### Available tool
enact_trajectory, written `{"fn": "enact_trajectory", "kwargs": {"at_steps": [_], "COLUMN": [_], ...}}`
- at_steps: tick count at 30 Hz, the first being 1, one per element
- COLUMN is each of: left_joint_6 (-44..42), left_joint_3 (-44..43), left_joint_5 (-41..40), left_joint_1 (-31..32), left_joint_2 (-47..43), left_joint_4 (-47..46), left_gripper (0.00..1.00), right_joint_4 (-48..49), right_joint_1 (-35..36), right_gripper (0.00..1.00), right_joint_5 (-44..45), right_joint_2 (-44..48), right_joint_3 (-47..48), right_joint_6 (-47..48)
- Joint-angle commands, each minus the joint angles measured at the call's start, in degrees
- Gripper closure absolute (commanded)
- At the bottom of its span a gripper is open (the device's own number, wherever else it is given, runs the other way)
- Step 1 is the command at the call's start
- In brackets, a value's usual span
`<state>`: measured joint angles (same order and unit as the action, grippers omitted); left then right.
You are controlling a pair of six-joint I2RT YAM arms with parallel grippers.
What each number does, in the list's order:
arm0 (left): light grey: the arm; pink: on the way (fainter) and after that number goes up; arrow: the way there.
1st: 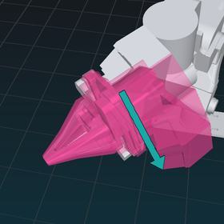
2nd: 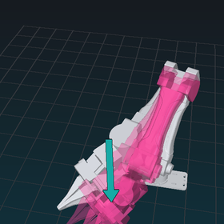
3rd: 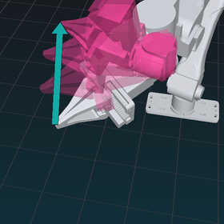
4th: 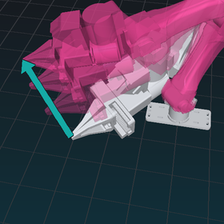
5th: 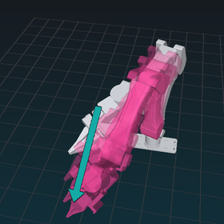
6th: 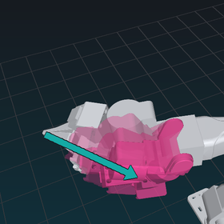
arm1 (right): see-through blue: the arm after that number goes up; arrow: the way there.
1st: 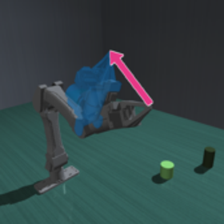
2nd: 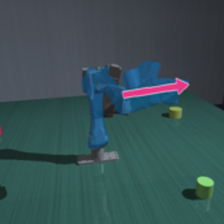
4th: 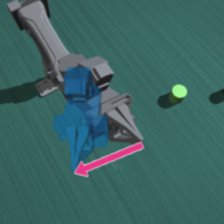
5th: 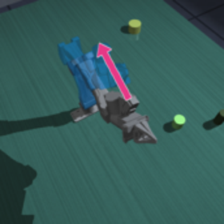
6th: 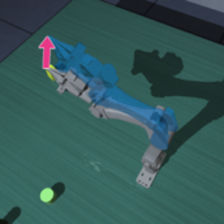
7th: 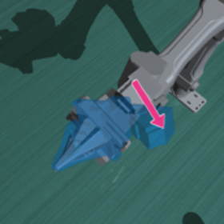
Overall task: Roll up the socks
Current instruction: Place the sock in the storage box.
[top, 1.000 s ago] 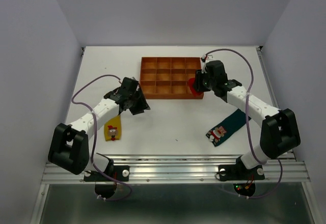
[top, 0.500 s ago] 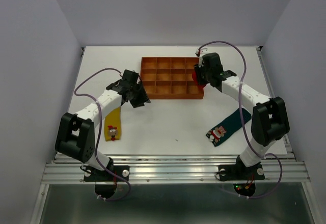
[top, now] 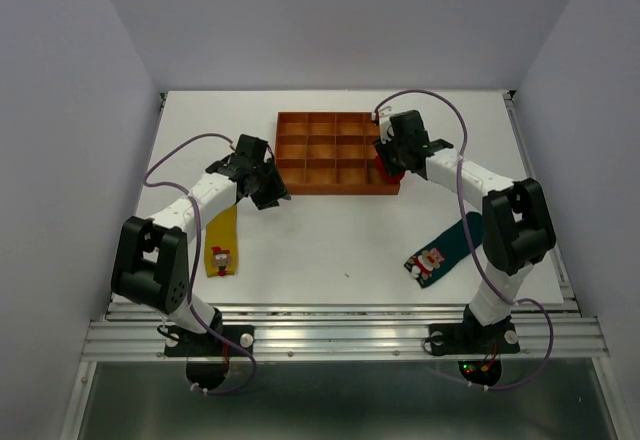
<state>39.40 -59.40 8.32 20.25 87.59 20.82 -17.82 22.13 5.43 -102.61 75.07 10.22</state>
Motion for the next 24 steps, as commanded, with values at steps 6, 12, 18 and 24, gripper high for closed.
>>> {"fn": "enact_trajectory", "kwargs": {"at_steps": [6,12,18,24], "left_joint_6": [-1.25,-1.17,-1.08,-1.16], "left_joint_3": [-3.36,-3.8,-4.94,-6.52], "left_joint_5": [-0.05,0.12,-0.32,-0.49], "left_joint_1": [-1.0,-1.27,-1.62,-1.88], "left_joint_2": [1.26,2.32,2.93,3.9], "left_joint_4": [-0.78,-1.13,-0.96,-0.52], "left_gripper": [0.53,0.53,0.53,0.53], "right_joint_4": [2.35,4.82,4.55,4.55], "right_joint_1": [-0.25,-0.25,-0.25,-0.25], "right_gripper": [0.99,0.99,0.99,0.99], "right_joint_5": [-4.03,-1.22,3.35,8.8], "right_joint_2": [-2.34,3.72,6.02,4.53], "right_joint_3": [2.72,1.4,2.01,3.86], "right_joint_6": [2.01,1.73,3.75,7.97]}}
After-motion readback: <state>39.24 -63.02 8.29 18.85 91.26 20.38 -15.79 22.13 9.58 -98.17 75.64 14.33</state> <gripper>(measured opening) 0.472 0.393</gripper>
